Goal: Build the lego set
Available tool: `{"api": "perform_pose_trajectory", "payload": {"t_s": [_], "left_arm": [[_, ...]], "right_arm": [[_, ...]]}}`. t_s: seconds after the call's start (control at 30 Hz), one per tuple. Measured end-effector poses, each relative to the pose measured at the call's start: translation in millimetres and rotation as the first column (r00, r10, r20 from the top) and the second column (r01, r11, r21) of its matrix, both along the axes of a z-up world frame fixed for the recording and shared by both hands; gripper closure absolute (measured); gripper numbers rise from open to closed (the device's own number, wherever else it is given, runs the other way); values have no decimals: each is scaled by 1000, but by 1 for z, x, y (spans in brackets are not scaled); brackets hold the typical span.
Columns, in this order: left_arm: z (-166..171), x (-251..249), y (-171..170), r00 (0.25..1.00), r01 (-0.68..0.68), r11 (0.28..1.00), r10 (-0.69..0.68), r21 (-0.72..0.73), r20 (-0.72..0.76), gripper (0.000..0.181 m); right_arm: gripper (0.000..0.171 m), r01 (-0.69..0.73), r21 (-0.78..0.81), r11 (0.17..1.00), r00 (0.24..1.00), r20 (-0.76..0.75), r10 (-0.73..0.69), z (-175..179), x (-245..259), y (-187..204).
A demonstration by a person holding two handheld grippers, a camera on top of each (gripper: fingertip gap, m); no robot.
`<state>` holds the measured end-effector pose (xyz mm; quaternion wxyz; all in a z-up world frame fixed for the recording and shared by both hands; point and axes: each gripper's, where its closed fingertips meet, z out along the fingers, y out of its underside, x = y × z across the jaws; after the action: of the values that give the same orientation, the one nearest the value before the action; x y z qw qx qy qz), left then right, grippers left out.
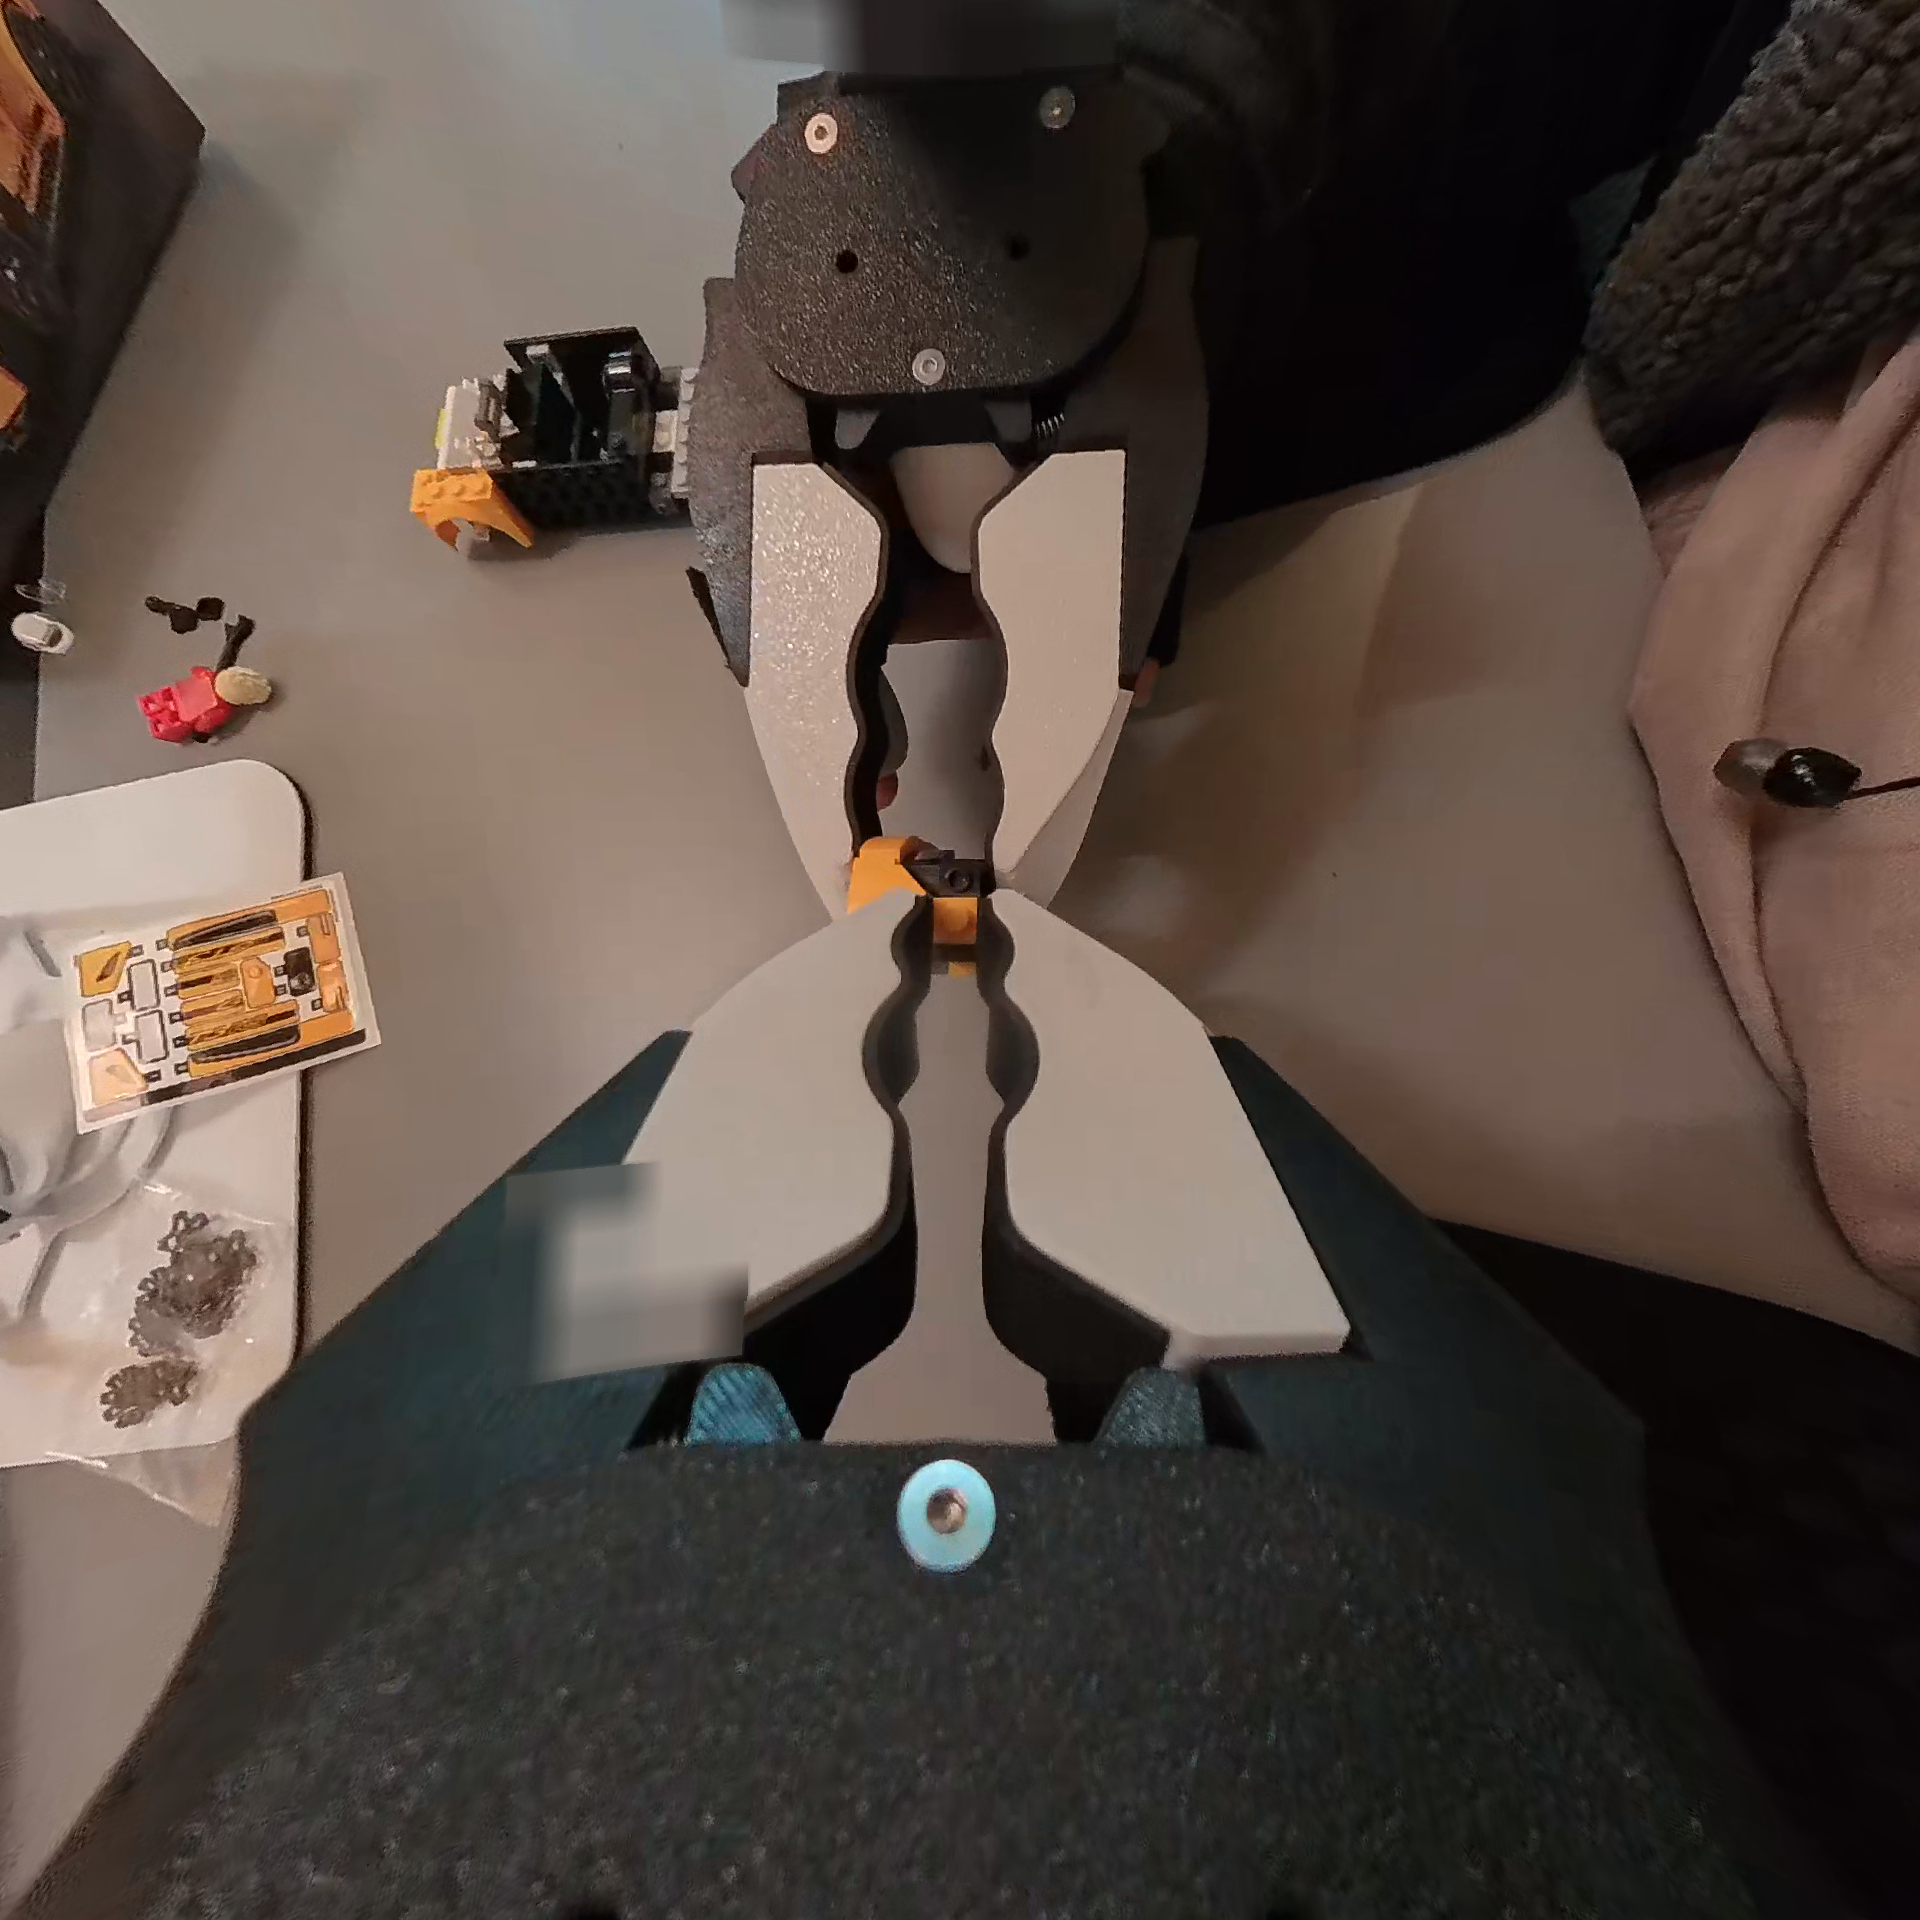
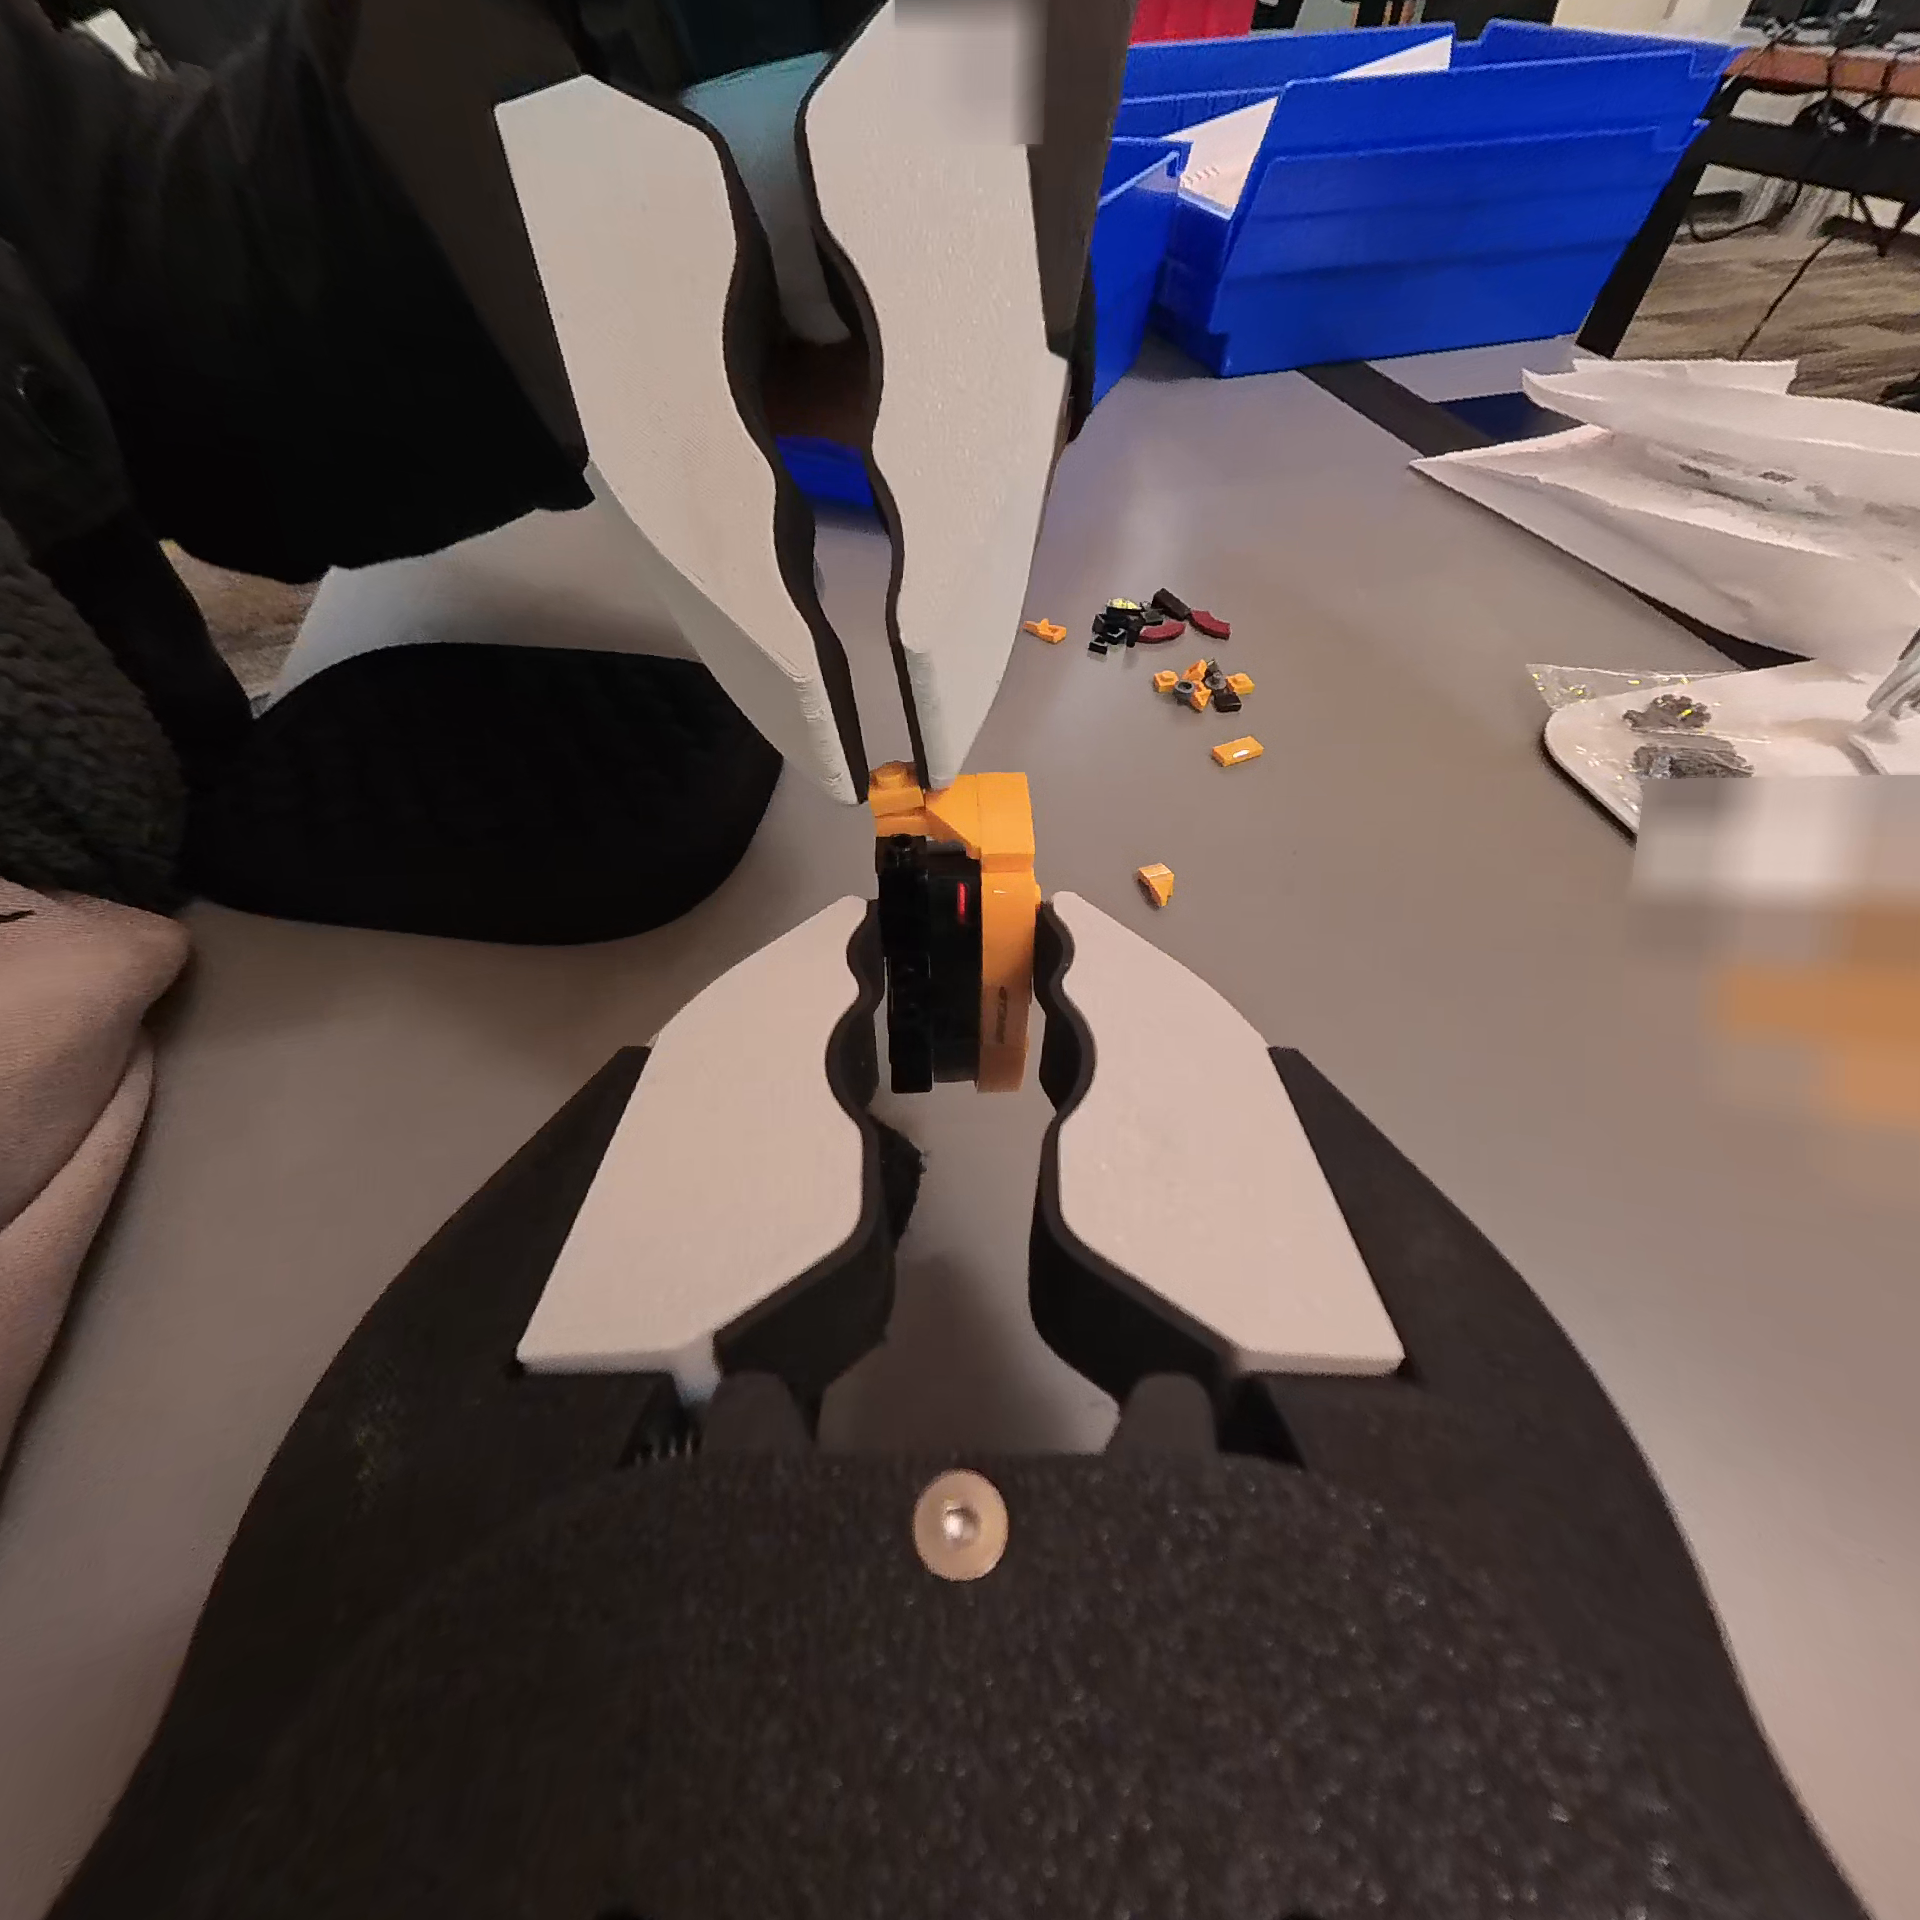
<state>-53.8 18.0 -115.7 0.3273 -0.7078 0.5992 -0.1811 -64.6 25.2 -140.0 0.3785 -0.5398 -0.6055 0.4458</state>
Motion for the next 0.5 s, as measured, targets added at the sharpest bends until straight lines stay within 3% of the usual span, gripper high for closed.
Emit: {"api": "perform_pose_trajectory", "payload": {"t_s": [0.5], "left_arm": [[3,2,1,1000,13,997,-11,76,-24,170]], "right_arm": [[144,-12,-54,998,1000,-23,11,3,0,0]]}}
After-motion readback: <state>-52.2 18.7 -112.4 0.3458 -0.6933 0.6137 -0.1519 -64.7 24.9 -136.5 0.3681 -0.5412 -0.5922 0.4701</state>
